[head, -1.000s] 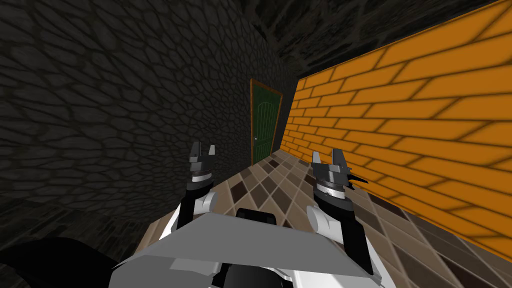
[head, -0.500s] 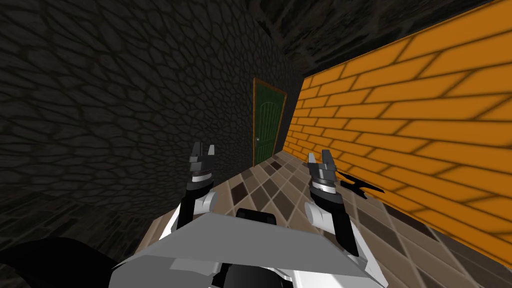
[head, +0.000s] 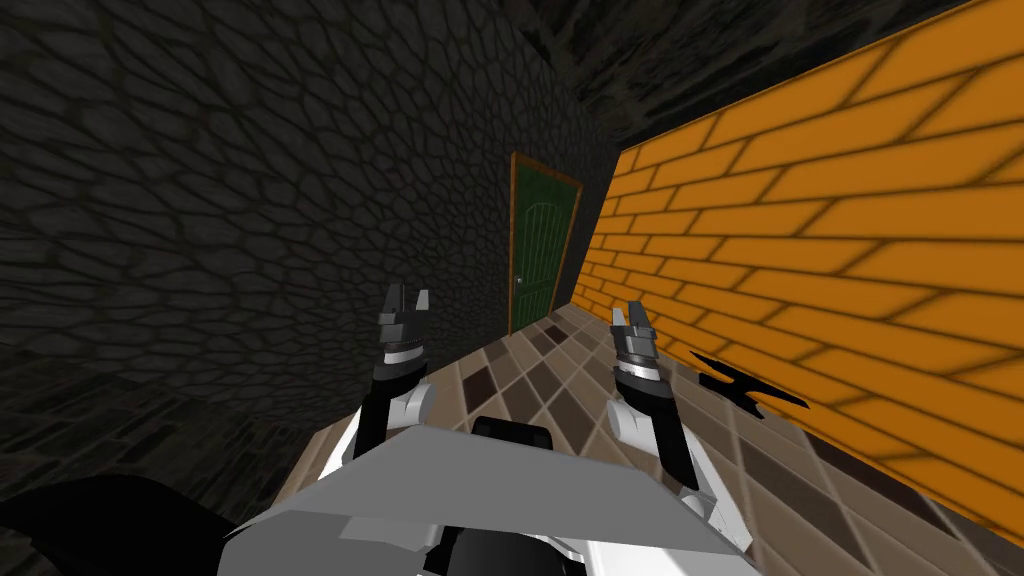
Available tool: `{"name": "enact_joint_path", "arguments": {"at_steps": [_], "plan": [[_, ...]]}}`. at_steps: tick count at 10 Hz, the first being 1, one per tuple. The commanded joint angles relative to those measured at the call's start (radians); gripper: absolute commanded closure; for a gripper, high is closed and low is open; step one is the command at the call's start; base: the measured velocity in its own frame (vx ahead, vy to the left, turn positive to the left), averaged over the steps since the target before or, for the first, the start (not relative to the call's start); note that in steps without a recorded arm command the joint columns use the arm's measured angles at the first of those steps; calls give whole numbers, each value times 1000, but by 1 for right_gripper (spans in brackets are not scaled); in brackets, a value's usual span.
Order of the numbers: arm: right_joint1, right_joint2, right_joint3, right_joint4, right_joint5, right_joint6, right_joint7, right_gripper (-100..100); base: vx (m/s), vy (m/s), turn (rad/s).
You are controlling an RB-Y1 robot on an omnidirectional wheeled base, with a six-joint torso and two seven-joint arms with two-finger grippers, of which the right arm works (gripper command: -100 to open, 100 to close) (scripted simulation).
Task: Pull the door open
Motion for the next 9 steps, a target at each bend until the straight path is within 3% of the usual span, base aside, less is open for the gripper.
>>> {"name": "enact_joint_path", "arguments": {"at_steps": [1,9], "plan": [[-21,-4,-10,38,18,-1,21,-100,84,-30,111],[-126,-17,-61,233,121,-6,133,-100,85,-34,104]]}}
